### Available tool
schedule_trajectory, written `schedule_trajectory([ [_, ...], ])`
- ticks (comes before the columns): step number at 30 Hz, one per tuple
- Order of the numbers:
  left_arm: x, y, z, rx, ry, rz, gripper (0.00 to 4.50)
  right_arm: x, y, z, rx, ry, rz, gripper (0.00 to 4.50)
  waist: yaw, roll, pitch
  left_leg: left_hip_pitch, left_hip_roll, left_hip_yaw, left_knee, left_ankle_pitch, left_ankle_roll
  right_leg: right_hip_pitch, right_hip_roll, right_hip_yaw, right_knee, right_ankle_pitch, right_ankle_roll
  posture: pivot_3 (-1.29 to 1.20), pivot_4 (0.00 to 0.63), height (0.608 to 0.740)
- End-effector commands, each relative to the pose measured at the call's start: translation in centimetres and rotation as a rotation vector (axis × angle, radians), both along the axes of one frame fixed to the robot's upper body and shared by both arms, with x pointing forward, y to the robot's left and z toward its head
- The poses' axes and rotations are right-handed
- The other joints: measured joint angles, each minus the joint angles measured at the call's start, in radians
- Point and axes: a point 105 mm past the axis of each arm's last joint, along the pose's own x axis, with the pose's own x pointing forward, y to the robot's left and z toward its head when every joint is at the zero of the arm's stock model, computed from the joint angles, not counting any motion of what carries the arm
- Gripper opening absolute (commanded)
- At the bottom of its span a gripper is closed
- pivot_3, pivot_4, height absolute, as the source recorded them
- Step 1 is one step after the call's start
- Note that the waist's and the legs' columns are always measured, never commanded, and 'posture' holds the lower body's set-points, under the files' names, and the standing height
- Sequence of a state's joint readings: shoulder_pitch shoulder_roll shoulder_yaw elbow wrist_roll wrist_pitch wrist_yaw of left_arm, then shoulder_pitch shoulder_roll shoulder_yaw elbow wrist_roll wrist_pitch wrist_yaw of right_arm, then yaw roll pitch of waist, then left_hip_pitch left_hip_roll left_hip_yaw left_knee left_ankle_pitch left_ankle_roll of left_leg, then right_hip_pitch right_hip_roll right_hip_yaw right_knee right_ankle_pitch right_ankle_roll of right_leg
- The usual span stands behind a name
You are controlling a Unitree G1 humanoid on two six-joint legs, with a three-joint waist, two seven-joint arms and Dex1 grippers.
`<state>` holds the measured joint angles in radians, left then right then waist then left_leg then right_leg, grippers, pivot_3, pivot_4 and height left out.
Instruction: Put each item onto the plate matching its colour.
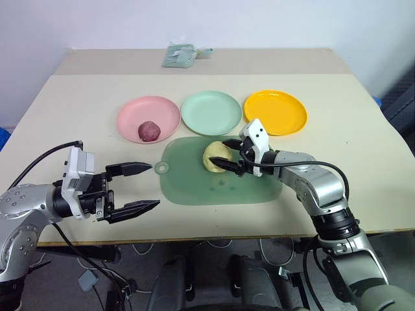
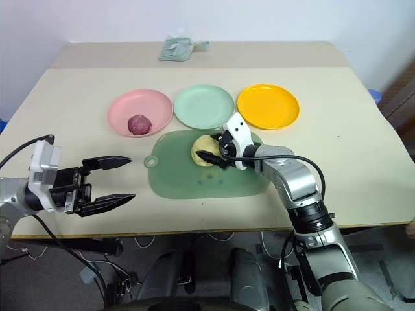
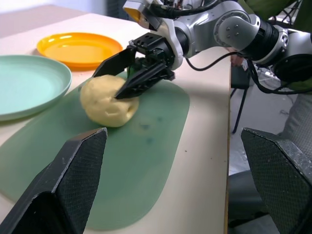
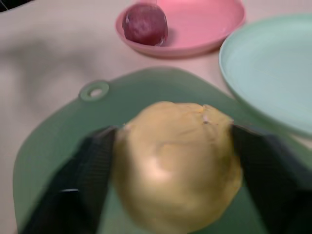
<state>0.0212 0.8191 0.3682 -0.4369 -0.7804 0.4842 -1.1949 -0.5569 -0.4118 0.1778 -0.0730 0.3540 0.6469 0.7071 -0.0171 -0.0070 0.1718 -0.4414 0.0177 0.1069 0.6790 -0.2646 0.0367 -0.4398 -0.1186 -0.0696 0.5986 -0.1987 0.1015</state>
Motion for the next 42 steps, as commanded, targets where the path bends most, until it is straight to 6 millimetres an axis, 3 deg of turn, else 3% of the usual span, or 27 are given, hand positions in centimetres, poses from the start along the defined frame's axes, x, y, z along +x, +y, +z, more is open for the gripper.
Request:
schedule_trajectory([
  [1,-0.5,-0.3,1.0,-0.010,-0.050,-0.018,4.50,0.0,-0.2,-1.4,-0.027,0.049,-0.011,1.84,0.000,0.000,0.000,0.000,0.000,0.000,0.000,0.000,0.000,0.000,0.000,0.000,0.000,0.000,0.000,0.00,0.150,0.740],
  [9,-0.6,-0.8,1.5,-0.034,-0.056,-0.044,4.50,0.4,-0.5,-0.9,-0.024,0.014,-0.015,1.84,0.000,0.000,-0.001,0.000,0.000,0.000,0.000,0.000,0.000,0.000,0.000,0.000,0.001,0.000,0.000,0.00,0.150,0.740],
  [16,-0.3,-1.1,1.3,-0.053,-0.052,-0.014,4.50,0.6,-0.3,1.1,0.044,-0.045,-0.005,1.84,0.000,0.000,0.000,0.000,0.000,0.000,0.000,0.000,-0.001,0.000,0.000,0.000,0.001,0.000,0.000,0.00,0.150,0.740],
  [17,-0.2,-1.2,1.2,-0.055,-0.052,-0.011,4.50,0.6,-0.4,1.3,0.055,-0.035,-0.008,2.54,0.001,0.000,0.000,0.000,0.000,0.000,0.000,0.000,-0.001,0.000,0.000,0.000,0.001,0.000,0.000,0.00,0.150,0.740],
  [21,-0.1,-1.5,1.4,-0.062,-0.058,-0.001,4.50,-0.5,-0.2,1.9,0.063,-0.007,0.028,4.43,0.002,0.001,0.000,0.000,0.000,0.000,0.000,0.001,-0.001,0.000,0.000,0.000,0.001,0.000,0.000,0.00,0.150,0.740],
  [27,0.3,-1.6,1.5,-0.067,-0.057,0.018,4.50,-0.1,-0.4,2.3,0.044,-0.007,-0.093,4.47,0.001,0.001,0.000,0.000,0.000,0.000,0.000,0.001,-0.001,-0.001,0.000,0.000,0.001,0.000,0.000,0.00,0.150,0.740],
  [37,0.4,-2.3,2.0,-0.071,-0.062,0.022,4.50,-1.5,0.3,0.6,0.001,0.127,-0.048,4.47,0.003,0.001,0.000,0.000,0.000,0.000,0.001,0.001,-0.001,-0.001,0.000,0.000,0.001,0.000,0.000,0.00,0.150,0.740],
  [42,0.5,-2.4,2.1,-0.068,-0.066,0.031,4.50,-0.9,-0.2,0.9,0.002,0.097,-0.079,4.47,0.001,0.001,0.000,0.000,0.000,0.000,0.000,0.001,-0.001,-0.001,0.001,0.000,0.001,0.000,0.000,0.00,0.150,0.740],
])
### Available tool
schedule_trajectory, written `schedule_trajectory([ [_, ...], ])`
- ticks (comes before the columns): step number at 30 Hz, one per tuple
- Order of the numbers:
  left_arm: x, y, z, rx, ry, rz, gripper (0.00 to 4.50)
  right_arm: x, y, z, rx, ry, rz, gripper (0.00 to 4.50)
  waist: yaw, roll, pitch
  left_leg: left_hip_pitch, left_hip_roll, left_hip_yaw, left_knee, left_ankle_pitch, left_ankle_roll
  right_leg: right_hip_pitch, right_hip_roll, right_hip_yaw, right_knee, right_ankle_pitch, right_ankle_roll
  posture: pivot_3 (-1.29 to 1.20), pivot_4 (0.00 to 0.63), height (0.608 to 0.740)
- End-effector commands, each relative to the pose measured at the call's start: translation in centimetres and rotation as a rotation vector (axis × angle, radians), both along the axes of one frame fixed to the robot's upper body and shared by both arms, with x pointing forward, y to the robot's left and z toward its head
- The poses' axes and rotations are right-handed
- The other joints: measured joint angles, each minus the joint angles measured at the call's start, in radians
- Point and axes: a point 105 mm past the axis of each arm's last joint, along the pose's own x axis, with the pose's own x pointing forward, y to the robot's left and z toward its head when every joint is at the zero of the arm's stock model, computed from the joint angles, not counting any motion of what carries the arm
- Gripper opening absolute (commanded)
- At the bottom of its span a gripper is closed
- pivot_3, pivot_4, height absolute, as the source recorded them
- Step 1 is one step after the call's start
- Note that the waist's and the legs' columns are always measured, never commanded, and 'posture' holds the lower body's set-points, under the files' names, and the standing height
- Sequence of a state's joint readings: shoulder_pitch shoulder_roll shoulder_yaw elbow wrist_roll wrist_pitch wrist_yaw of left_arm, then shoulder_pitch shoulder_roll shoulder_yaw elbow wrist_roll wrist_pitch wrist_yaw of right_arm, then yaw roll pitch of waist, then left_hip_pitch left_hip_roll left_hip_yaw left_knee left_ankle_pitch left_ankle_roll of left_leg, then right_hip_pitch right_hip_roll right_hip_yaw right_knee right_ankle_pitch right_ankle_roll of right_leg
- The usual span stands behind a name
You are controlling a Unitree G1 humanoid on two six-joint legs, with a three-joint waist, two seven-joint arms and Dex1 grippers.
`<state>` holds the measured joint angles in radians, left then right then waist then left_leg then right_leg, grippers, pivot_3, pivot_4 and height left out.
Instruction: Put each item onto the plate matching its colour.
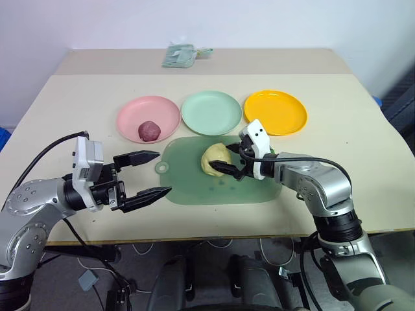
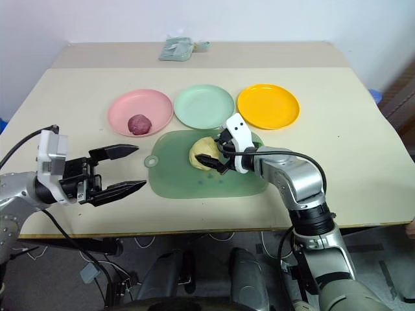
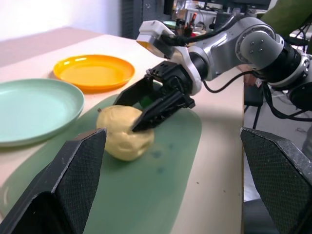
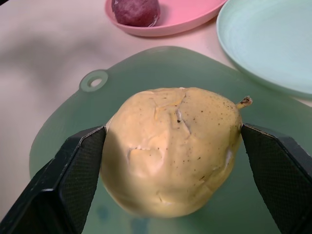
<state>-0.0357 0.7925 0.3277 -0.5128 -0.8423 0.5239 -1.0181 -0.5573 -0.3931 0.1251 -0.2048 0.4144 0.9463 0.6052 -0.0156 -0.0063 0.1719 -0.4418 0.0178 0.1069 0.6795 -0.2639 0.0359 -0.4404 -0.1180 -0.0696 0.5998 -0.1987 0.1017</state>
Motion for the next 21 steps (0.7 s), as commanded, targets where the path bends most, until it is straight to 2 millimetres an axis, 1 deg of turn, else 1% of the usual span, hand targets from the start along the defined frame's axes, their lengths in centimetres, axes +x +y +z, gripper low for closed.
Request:
schedule_trajectory([
  [1,-0.4,-0.5,0.7,-0.005,-0.023,-0.019,4.50,0.2,-0.1,0.9,0.002,-0.056,-0.015,4.47,0.000,0.000,0.000,0.000,0.000,0.000,0.000,0.000,0.000,0.000,0.000,0.000,0.000,0.000,0.000,0.00,0.150,0.740],
  [5,-0.3,-0.6,0.7,-0.006,-0.024,-0.014,4.50,0.6,-0.3,0.5,-0.012,-0.053,-0.041,4.47,0.002,0.000,0.000,0.000,0.000,0.000,0.000,0.000,0.000,0.000,0.000,0.000,0.000,0.000,0.000,0.00,0.150,0.740],
  [14,-0.2,-0.4,0.7,-0.008,-0.025,-0.001,4.50,-0.4,1.0,-1.5,-0.051,0.014,0.042,4.47,0.000,0.000,0.000,0.000,0.000,0.000,0.000,0.000,0.000,0.000,0.000,0.000,0.000,0.000,0.000,0.00,0.150,0.740],
  [21,-0.3,-0.3,0.6,-0.010,-0.028,0.011,4.50,-0.1,1.3,-2.4,-0.069,0.022,0.061,4.47,-0.001,-0.001,-0.001,0.000,0.000,0.000,0.000,0.000,0.000,0.001,0.000,0.000,0.000,0.000,0.000,0.00,0.150,0.740],
])
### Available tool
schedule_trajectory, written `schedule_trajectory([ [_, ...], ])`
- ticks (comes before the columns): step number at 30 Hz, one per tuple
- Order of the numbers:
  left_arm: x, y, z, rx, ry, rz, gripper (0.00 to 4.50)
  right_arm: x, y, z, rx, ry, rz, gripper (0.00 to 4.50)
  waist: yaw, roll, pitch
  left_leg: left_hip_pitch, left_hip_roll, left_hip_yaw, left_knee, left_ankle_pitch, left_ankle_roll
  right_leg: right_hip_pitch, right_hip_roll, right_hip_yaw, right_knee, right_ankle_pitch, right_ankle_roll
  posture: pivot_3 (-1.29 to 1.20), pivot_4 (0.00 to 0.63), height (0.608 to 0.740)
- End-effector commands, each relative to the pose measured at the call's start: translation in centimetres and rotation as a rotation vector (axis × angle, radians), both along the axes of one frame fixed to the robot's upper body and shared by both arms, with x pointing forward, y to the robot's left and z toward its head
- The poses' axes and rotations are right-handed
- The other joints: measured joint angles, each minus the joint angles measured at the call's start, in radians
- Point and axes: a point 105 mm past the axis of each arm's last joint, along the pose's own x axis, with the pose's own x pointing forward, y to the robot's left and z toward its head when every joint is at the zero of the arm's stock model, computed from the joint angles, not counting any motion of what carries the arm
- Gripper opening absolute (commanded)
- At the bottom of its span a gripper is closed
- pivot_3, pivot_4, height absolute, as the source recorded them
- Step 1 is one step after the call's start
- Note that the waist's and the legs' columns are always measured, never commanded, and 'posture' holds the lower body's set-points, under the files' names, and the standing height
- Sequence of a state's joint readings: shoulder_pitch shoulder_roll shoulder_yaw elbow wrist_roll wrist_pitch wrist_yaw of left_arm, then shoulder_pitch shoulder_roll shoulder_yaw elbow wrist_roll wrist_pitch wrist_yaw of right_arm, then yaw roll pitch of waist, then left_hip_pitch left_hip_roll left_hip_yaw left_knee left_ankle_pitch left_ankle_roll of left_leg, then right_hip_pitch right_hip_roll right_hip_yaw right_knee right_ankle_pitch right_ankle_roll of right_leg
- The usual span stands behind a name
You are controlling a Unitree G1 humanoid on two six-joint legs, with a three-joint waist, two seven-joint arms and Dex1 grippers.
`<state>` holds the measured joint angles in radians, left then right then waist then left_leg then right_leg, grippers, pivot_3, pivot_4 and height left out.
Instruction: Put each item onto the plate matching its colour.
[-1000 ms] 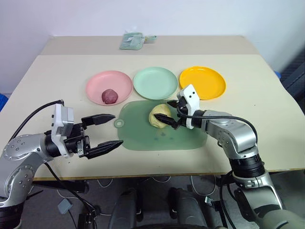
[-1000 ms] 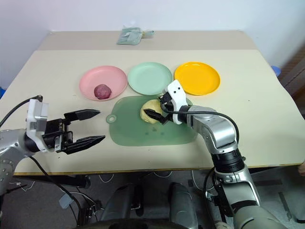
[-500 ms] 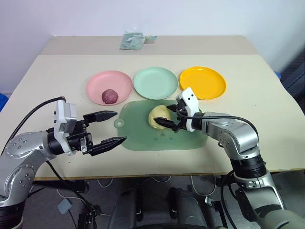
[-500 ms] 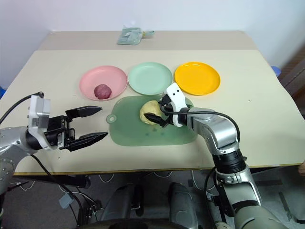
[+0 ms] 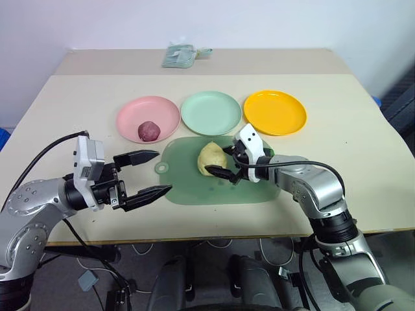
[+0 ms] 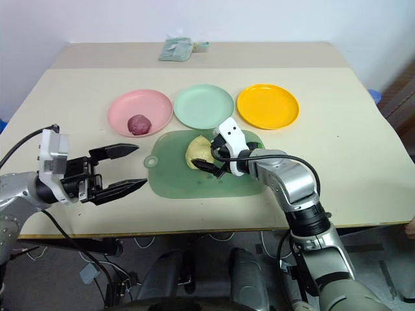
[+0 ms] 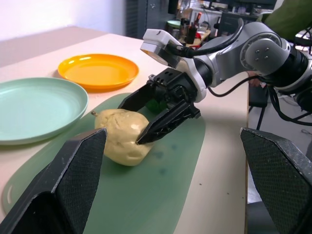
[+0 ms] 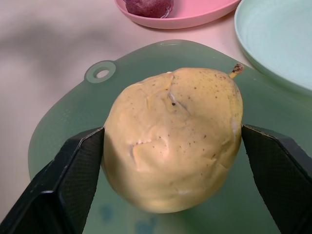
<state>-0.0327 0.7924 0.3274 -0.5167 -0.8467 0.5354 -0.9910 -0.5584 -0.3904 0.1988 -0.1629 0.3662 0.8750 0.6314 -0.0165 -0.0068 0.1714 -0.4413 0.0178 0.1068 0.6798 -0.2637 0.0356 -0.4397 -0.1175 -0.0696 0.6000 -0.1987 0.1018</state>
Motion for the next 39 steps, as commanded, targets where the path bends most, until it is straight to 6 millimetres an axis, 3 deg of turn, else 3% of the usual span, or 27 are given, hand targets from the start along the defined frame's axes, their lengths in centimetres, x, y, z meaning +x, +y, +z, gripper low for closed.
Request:
schedule_trajectory([
  [1,-0.5,-0.3,0.7,-0.007,-0.040,-0.012,4.50,0.0,0.2,-1.2,-0.024,0.036,0.011,4.47,0.000,0.000,0.000,0.000,0.000,0.000,0.000,0.000,0.000,0.000,0.000,0.000,0.000,0.000,0.000,0.00,0.150,0.740],
  [8,-0.6,-0.6,0.8,-0.019,-0.046,0.012,4.50,1.4,-0.5,-0.1,0.021,-0.003,-0.044,4.47,0.002,0.000,0.000,0.000,0.000,0.000,0.000,0.000,0.000,0.000,0.000,0.000,0.000,0.000,0.000,0.00,0.150,0.740],
  [13,-0.6,-0.8,0.7,-0.029,-0.048,0.025,4.50,4.7,-2.6,3.7,0.114,-0.120,-0.154,4.47,0.002,0.001,0.000,0.000,0.000,0.000,0.001,0.000,0.000,0.000,0.000,0.000,0.000,0.000,0.000,0.00,0.150,0.740],
  [17,-0.6,-0.9,0.4,-0.043,-0.051,0.037,4.50,8.8,-6.7,6.8,0.125,-0.256,-0.325,4.47,0.000,0.001,0.001,0.000,-0.001,0.000,0.001,0.000,0.000,0.000,0.000,0.000,0.000,0.000,0.000,0.00,0.150,0.740],
  [22,-0.7,-0.9,0.0,-0.058,-0.059,0.057,4.50,12.4,-12.9,8.9,0.101,-0.358,-0.539,4.47,-0.001,0.002,0.001,-0.001,-0.002,0.001,0.000,0.000,0.000,0.000,0.001,0.000,0.000,0.001,0.001,0.00,0.150,0.740],
  [24,-0.8,-0.7,-0.2,-0.060,-0.063,0.066,4.50,13.0,-14.9,9.0,0.071,-0.378,-0.614,4.47,-0.001,0.002,0.002,-0.001,-0.002,0.001,0.000,0.000,0.000,0.000,0.001,0.000,-0.001,0.001,0.001,0.00,0.150,0.740],
  [29,-0.8,-0.4,-0.6,-0.063,-0.070,0.079,4.50,13.5,-17.1,7.9,0.030,-0.349,-0.707,4.47,-0.009,0.003,0.002,0.000,-0.001,0.002,0.000,0.001,0.000,0.000,0.001,0.000,0.000,0.001,0.003,0.00,0.150,0.740],
  [34,-0.9,-0.3,-0.9,-0.063,-0.075,0.082,4.50,13.6,-17.0,6.4,0.020,-0.313,-0.716,4.47,-0.023,0.005,0.003,0.000,-0.001,0.002,0.000,0.001,0.000,0.000,0.001,0.000,0.000,0.002,0.003,0.00,0.150,0.740],
  [39,-0.8,-0.3,-1.1,-0.062,-0.073,0.081,4.50,13.5,-16.4,6.8,0.079,-0.309,-0.685,4.47,-0.027,0.005,0.003,0.000,-0.001,0.001,0.000,0.001,-0.001,0.000,0.001,0.000,0.000,0.002,0.003,0.00,0.150,0.740],
])
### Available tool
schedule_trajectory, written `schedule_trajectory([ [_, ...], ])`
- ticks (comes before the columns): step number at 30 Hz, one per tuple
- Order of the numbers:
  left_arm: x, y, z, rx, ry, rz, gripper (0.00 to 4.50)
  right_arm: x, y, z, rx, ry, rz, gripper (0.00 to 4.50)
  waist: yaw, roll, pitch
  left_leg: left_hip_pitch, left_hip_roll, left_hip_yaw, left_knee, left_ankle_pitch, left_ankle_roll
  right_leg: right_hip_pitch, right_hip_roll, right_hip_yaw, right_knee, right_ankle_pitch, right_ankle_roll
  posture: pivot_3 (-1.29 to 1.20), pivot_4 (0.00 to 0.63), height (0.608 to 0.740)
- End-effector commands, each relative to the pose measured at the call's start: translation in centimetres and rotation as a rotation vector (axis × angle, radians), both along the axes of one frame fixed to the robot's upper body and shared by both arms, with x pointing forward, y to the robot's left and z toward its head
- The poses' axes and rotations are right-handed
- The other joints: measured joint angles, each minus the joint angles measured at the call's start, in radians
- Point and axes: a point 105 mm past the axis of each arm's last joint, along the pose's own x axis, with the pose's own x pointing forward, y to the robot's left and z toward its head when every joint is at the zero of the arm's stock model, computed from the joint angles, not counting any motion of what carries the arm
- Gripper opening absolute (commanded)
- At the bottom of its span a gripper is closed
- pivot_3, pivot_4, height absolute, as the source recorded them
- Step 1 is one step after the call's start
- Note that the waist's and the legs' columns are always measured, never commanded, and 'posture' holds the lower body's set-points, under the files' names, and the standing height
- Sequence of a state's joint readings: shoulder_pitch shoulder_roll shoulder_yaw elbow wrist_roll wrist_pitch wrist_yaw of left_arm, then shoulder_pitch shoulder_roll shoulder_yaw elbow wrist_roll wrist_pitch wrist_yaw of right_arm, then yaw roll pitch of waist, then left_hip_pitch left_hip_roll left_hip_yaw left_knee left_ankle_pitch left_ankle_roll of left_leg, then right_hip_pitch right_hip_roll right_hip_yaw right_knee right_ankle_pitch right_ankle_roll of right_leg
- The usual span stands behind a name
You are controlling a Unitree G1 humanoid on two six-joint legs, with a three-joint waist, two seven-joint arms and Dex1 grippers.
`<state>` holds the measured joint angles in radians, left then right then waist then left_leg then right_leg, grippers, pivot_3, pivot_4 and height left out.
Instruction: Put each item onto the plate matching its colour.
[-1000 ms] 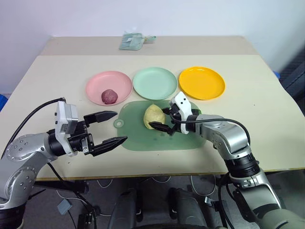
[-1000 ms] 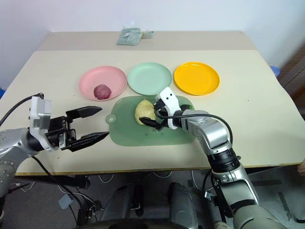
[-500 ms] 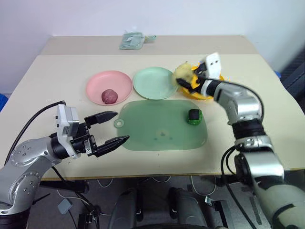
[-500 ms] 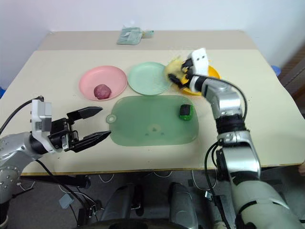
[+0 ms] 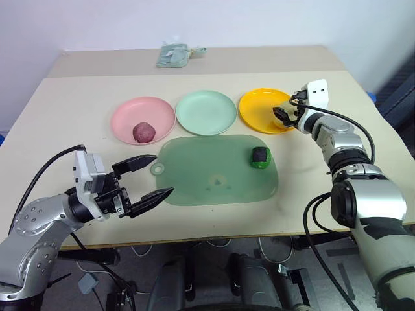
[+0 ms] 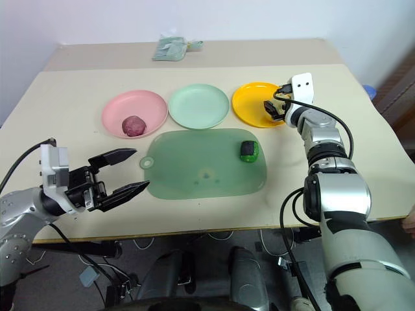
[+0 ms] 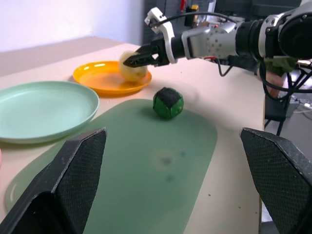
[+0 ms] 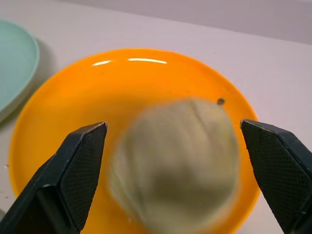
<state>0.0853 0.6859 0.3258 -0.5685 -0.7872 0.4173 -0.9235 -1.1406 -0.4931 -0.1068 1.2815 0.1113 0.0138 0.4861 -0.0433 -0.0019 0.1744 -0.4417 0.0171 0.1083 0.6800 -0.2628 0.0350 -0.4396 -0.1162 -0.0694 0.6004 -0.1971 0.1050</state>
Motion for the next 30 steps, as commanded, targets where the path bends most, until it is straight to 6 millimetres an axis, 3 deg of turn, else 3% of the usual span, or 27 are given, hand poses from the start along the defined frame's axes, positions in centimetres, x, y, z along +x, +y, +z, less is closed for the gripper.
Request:
schedule_trajectory([
  [1,-0.1,-0.4,0.1,0.003,-0.022,-0.017,4.50,0.3,0.5,3.4,0.048,-0.102,0.039,4.47,0.001,0.000,0.000,0.000,0.000,0.000,0.000,0.000,0.000,0.000,0.000,0.000,0.000,0.000,0.000,0.00,0.150,0.740],
  [5,0.4,-1.0,0.1,0.001,-0.021,-0.031,4.50,-0.1,-0.1,5.1,0.079,-0.165,0.070,4.47,0.003,0.001,0.000,0.000,0.000,0.000,0.000,0.000,0.000,0.001,0.000,0.000,0.000,0.000,0.000,0.00,0.150,0.740],
  [10,1.6,-1.5,-0.4,0.025,-0.024,-0.014,4.50,-2.0,-0.7,6.6,0.074,-0.214,0.192,4.47,0.008,0.003,0.002,0.000,0.000,-0.001,0.000,0.000,0.000,0.001,0.000,0.000,0.000,0.000,0.000,0.00,0.150,0.740],
  [14,3.1,-2.6,-0.5,0.014,-0.011,-0.034,4.50,-6.2,-1.0,6.4,0.023,-0.216,0.285,4.47,0.036,0.003,0.001,0.000,0.001,-0.002,0.000,0.000,0.000,0.002,0.000,0.000,0.001,0.000,0.001,0.00,0.150,0.740],
  [18,6.0,-4.1,-1.5,0.062,0.044,-0.020,4.50,-11.3,-1.3,4.3,-0.080,-0.148,0.343,4.47,0.051,0.005,0.001,0.001,0.000,-0.002,0.003,0.000,0.000,0.002,-0.001,0.000,0.003,0.000,0.001,0.00,0.150,0.740],
  [22,8.5,-7.4,-2.5,0.072,0.096,-0.101,4.50,-16.2,-2.0,2.4,-0.076,-0.057,0.359,4.47,0.066,0.005,0.001,0.002,-0.001,-0.003,0.004,-0.002,0.005,0.003,-0.001,0.000,0.003,0.000,0.001,0.00,0.150,0.740],
  [30,12.0,-12.5,-4.1,0.132,0.137,-0.258,4.50,-21.5,-3.7,1.7,-0.118,-0.007,0.241,4.47,0.057,0.003,0.001,0.004,-0.001,-0.003,0.004,-0.004,0.008,0.007,0.000,-0.001,0.000,-0.001,0.001,0.00,0.150,0.740],
])
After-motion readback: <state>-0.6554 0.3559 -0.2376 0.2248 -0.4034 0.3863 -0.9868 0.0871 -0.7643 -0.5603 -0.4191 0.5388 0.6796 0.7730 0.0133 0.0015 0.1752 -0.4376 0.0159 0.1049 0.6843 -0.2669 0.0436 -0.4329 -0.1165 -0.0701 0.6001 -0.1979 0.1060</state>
